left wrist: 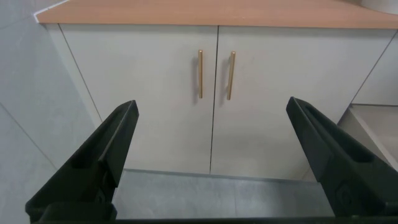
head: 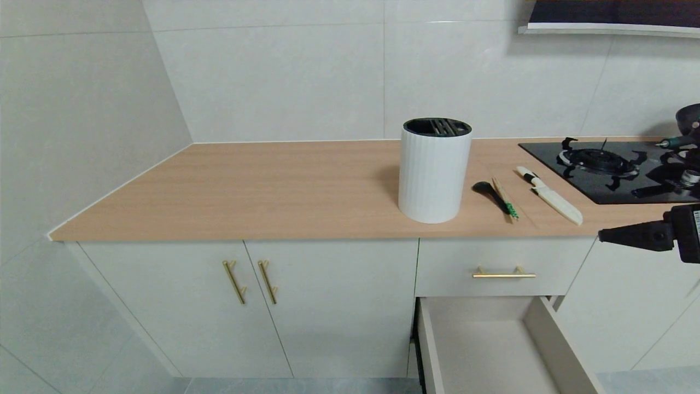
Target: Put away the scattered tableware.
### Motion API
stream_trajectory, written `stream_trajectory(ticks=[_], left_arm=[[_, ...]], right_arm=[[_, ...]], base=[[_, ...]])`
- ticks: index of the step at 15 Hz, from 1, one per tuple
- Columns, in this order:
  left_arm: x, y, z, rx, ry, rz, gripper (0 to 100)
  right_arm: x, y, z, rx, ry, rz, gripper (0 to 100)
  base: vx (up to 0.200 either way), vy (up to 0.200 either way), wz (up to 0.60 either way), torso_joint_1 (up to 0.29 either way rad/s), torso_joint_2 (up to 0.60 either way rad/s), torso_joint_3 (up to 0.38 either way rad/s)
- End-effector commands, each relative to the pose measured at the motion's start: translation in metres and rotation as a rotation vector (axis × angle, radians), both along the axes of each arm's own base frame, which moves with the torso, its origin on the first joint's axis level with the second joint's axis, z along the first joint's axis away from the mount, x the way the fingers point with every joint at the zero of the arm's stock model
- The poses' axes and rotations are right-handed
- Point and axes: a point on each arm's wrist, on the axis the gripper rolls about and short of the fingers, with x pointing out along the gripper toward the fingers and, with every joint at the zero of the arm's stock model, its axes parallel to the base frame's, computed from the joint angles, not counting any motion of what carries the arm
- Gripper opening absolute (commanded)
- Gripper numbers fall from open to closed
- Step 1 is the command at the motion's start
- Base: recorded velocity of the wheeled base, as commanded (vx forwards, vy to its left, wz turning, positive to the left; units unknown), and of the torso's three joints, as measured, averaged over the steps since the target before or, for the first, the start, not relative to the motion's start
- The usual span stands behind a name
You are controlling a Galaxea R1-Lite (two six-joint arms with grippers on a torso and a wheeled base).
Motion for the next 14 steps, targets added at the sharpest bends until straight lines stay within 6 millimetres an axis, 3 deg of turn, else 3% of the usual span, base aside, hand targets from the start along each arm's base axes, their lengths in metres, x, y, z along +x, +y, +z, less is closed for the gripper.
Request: stream_trajectory(ticks=[1,4,5,8,11,14], left_arm=[[0.0,0.0,0.0,0.0,-0.001,0.0,100],[0.0,0.0,0.0,0.0,-0.001,0.0,100],[0.0,0.0,0.0,0.0,-0.001,0.0,100],[0.0,0.0,0.0,0.0,-0.001,0.0,100],[0.0,0.0,0.0,0.0,-0.001,0.0,100],[0.0,0.0,0.0,0.0,-0.001,0.0,100]], right_arm=[[0.056,0.015,0.015,0.072,-0.048,-0.033,100],[0.122,0.029,0.018,0.136,-0.051,-0.118,100],[0.133,0.032,0.015,0.133,-0.05,-0.133,100],[0.2,0.04,-0.014,0.137,-0.022,-0.257,100],[0.238,0.038,-0.052,0.061,0.014,-0.365,100],[0.25,0.04,-0.075,0.038,0.064,-0.378,100]], base=[[0.0,0.0,0.0,0.0,0.0,0.0],[0.0,0.0,0.0,0.0,0.0,0.0],[0.0,0.0,0.0,0.0,0.0,0.0],[0.0,0.0,0.0,0.0,0.0,0.0],[0.0,0.0,0.0,0.0,0.0,0.0],[0.0,0.0,0.0,0.0,0.0,0.0]])
